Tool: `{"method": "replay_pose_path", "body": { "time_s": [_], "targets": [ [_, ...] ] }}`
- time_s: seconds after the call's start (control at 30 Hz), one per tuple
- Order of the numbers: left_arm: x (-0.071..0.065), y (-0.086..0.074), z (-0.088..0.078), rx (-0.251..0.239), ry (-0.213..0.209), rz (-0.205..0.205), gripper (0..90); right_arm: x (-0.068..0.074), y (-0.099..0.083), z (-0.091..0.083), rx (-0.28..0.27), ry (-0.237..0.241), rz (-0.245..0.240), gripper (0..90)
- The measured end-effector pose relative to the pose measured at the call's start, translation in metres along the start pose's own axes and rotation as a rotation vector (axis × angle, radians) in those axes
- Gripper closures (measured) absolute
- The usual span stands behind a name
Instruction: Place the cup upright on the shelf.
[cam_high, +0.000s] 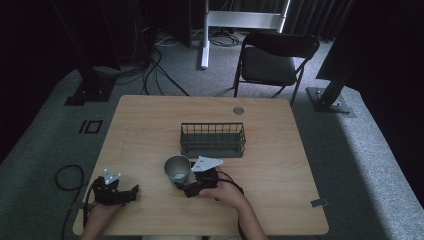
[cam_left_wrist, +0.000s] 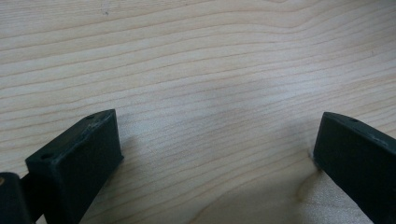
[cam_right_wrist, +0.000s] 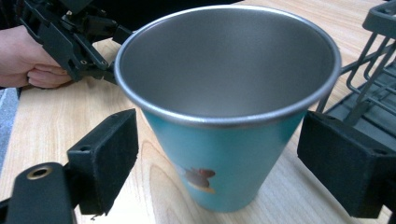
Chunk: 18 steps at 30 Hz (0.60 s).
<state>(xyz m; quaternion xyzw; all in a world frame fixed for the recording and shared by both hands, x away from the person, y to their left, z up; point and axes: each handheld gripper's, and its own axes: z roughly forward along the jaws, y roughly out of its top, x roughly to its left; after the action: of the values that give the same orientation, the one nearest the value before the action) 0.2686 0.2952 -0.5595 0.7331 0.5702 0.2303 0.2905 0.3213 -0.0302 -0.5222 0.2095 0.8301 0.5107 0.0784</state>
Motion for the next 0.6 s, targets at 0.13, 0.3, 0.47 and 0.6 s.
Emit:
{"method": "replay_pose_path", "body": {
  "time_s": [0.13, 0.3, 0.47, 0.6],
  "targets": [
    [0.0, 0.0, 0.0, 0.0, 0.0, 0.0, 1.4, 0.002, 0.002, 0.006, 0.0, -0.002, -0.007, 12.1],
    [0.0, 0.0, 0.0, 0.0, 0.0, 0.0, 1.4, 0.004, 0.003, 0.01, 0.004, -0.009, -0.009, 11.5],
    [0.0, 0.0, 0.0, 0.0, 0.0, 0.0, 1.4, 0.005, 0.004, 0.015, -0.009, -0.012, -0.017, 11.5],
    [0.0, 0.0, 0.0, 0.0, 0.0, 0.0, 1.4, 0.008, 0.005, 0.02, -0.02, -0.009, -0.017, 11.6]
  ]
}}
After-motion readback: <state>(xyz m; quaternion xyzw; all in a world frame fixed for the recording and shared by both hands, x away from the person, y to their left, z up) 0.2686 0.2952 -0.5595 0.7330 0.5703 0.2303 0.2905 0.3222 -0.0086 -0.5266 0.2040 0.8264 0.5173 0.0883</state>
